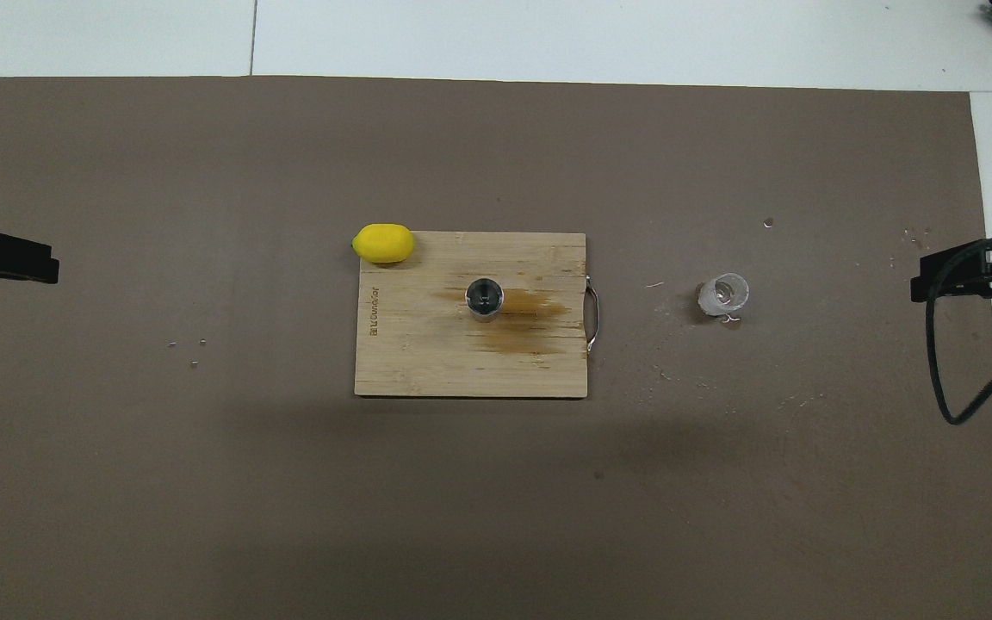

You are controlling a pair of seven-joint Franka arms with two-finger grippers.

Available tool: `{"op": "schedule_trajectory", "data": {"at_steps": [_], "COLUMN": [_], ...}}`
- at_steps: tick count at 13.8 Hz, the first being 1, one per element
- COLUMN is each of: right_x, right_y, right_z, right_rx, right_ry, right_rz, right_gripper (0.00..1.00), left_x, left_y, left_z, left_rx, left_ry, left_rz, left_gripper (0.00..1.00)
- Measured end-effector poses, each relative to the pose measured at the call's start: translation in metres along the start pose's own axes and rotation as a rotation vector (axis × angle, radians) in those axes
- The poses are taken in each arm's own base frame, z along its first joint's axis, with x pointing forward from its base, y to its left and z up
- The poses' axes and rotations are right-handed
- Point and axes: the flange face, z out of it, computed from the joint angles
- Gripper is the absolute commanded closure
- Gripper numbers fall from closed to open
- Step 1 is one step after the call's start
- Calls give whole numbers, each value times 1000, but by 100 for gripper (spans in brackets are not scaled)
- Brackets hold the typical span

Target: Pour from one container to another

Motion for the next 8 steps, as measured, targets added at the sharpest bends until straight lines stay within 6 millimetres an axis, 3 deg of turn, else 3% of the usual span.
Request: {"op": "schedule_trajectory", "data": {"at_steps": [8], "right_x": [0], "right_y": [-2], "right_z": [0], "right_rx": [-33], "right_ry": [10], "right_rz": [-10], "right_gripper": [0], "left_x": [0], "left_y": [0], "left_z": [0], "left_rx": [0], "left_ry": [0], "left_rz": [0], "left_gripper": [0]}}
